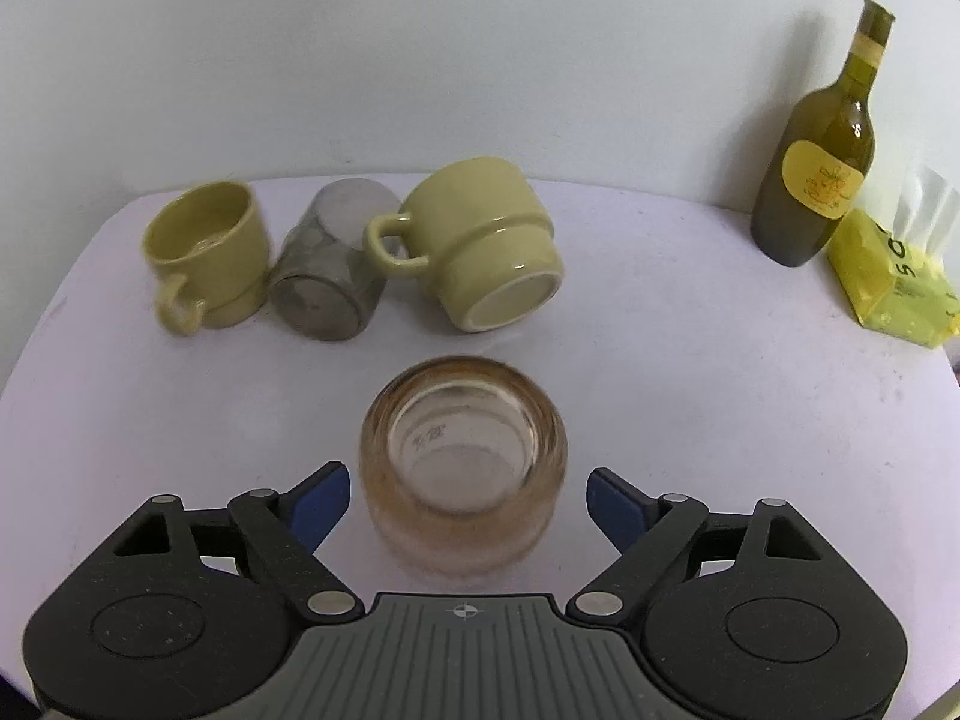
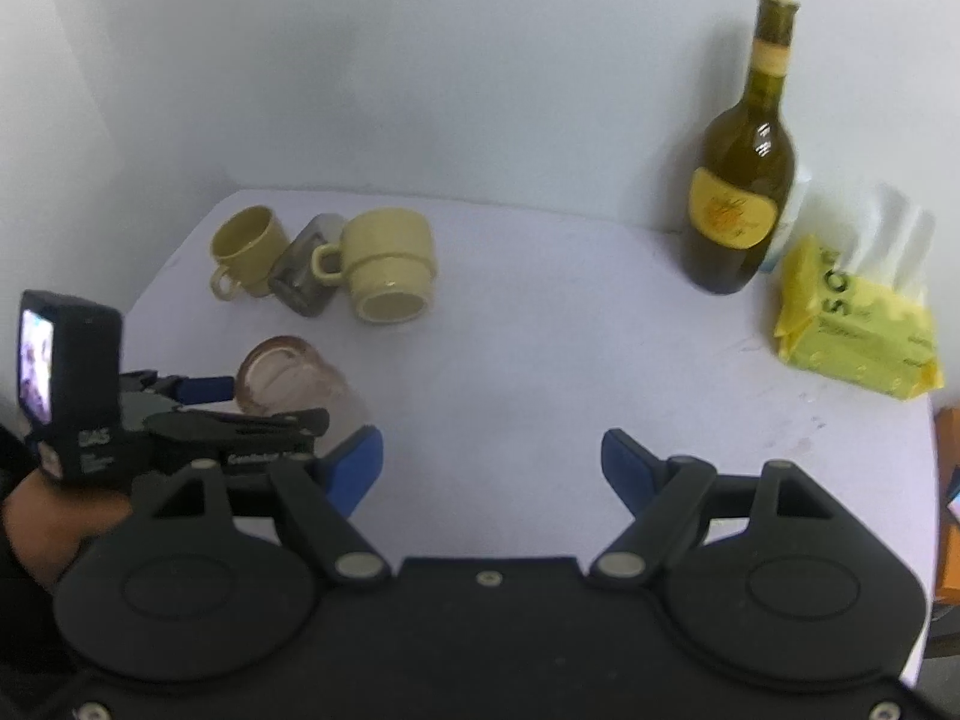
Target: Flip cup upright
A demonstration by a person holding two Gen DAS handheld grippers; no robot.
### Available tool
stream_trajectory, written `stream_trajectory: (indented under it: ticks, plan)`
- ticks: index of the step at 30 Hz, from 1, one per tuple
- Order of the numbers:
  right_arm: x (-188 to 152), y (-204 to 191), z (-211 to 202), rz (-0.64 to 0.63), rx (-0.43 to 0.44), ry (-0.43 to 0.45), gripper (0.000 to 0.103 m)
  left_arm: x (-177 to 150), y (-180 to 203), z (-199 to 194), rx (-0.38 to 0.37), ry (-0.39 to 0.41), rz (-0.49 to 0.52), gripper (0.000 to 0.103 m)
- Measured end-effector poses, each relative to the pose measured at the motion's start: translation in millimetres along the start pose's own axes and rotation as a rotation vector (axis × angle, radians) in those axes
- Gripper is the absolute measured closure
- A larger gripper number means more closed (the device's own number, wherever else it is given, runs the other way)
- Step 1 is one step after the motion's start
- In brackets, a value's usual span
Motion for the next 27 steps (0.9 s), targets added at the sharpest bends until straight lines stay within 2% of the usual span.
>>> stream_trajectory:
  ticks: [1,5,10,13,14,16,19,25,27]
  plan:
    - [0,-2,3,-0.004,0.021,-0.01,0.024,-2,-3,-6,0.006,-0.003,-0.018,0.016]
    - [2,-17,12,-0.068,0.072,-0.045,0.024,-14,-27,-47,0.02,0.005,-0.138,0.001]
    - [8,-41,7,-0.109,0.057,-0.037,0.022,-21,-65,-96,-0.014,0.031,-0.239,0.0]
    - [11,-57,-4,-0.079,0.027,-0.04,0.013,-22,-89,-124,-0.007,0.055,-0.284,0.0]
    - [12,-66,-10,-0.061,0.013,-0.039,0.009,-22,-95,-131,-0.001,0.056,-0.291,0.0]
    - [12,-78,-17,-0.047,-0.009,-0.039,0.009,-23,-107,-145,0.023,0.055,-0.296,0.0]
    - [7,-105,-24,-0.04,-0.042,-0.049,0.0,-30,-120,-162,0.059,0.048,-0.294,0.0]
    - [-12,-148,-42,-0.037,-0.113,-0.047,0.0,-53,-144,-178,0.061,-0.026,-0.253,0.0]
    - [-18,-155,-46,-0.03,-0.122,-0.042,0.0,-57,-148,-180,0.07,-0.026,-0.235,0.0]
Point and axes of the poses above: each gripper's, at about its wrist camera, not at the fingertips, and z roughly the way its jaws point, y to its right, x to its top, the point moved 4 cm from there along z, roughly the way its jaws point, and after that the axes turned 2 degrees about -z, right-handed, at the moved point
